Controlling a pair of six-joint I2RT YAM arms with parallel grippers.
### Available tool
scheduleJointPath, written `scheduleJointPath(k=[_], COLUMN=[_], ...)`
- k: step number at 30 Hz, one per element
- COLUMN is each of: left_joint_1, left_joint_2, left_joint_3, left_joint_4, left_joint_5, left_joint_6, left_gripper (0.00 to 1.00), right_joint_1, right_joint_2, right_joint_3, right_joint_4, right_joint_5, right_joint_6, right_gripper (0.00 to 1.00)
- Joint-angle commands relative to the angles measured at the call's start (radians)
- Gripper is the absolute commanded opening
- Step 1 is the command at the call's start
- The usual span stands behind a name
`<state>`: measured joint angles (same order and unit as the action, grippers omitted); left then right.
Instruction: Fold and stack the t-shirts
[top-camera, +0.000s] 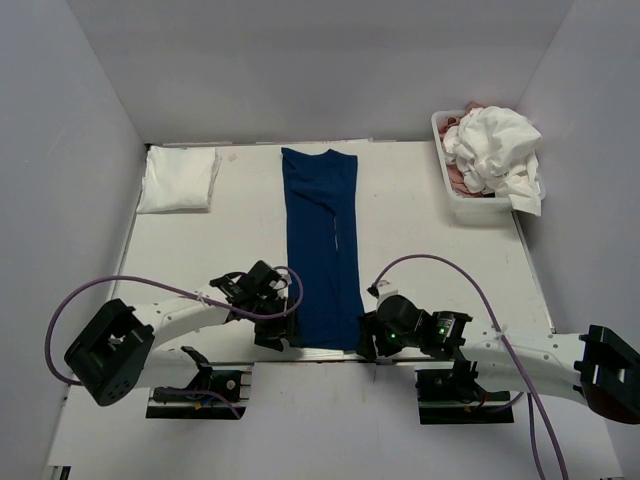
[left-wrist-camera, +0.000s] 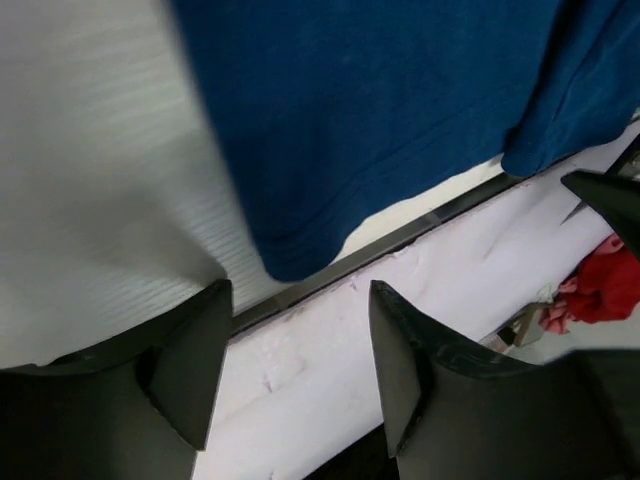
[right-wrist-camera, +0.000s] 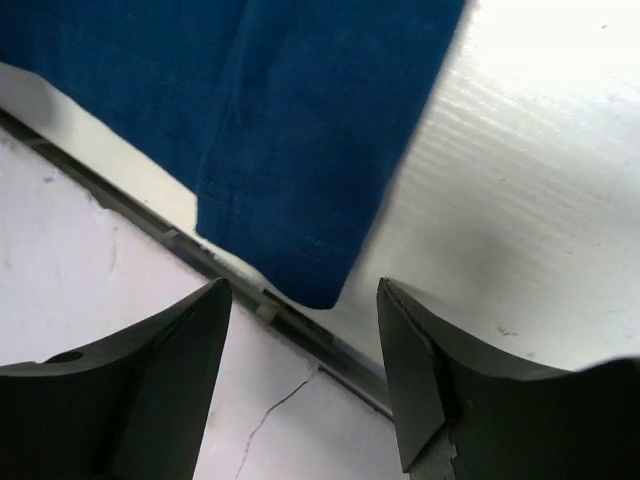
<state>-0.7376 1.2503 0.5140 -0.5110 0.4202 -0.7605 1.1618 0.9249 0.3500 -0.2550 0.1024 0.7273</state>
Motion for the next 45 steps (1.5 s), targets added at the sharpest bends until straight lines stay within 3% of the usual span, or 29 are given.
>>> scheduleJointPath(k=[1,4,5,6,10,12,13,14,21,24,32,45], left_joint_1=[-0.026,-0.046,-0.055,-0.065,-0.065,-0.074,-0.074,-0.074,-0.051,-0.051,0.032,0.254], left_joint_2=[0.050,0.087,0.096,0.097,0.097,0.106,0.106,0.106,0.040,0.095,0.240,0.529], left_joint_3=[-0.005,0.017,0.030,0.031,0.063,0.075,0.075,0.087,0.193,0.323,0.550,0.935], left_joint_4=[0.075,0.075,0.075,0.075,0.075,0.075,0.066,0.066,0.054,0.008,-0.058,-0.069], left_joint_5=[0.005,-0.018,-0.018,-0.030,-0.057,-0.057,-0.057,-0.057,-0.118,-0.257,-0.463,-0.463], left_joint_6=[-0.002,-0.002,-0.002,-0.002,-0.002,0.007,0.007,0.007,0.049,0.049,0.070,0.155], left_gripper=[0.66,0.48,0.33,0.28,0.01,0.00,0.00,0.00,0.00,0.00,0.00,0.00], right_joint_1=[-0.011,-0.017,-0.017,-0.019,-0.024,-0.028,-0.027,-0.028,-0.031,-0.047,-0.154,-0.428], right_joint_2=[0.012,0.035,0.054,0.061,0.094,0.101,0.112,0.117,0.091,0.127,0.316,0.655], right_joint_3=[-0.009,-0.011,-0.016,-0.017,-0.025,-0.022,-0.016,-0.014,0.102,0.168,0.380,0.713], right_joint_4=[0.065,0.082,0.088,0.094,0.157,0.197,0.204,0.230,0.223,0.195,0.201,0.318], right_joint_5=[0.034,0.019,0.016,0.004,-0.006,0.009,0.046,0.062,0.227,0.299,0.442,0.355], right_joint_6=[0.017,0.009,0.012,0.009,-0.006,-0.022,-0.022,-0.025,-0.068,-0.071,-0.107,-0.201], right_gripper=[0.62,0.52,0.51,0.45,0.38,0.31,0.11,0.00,0.00,0.00,0.00,0.00])
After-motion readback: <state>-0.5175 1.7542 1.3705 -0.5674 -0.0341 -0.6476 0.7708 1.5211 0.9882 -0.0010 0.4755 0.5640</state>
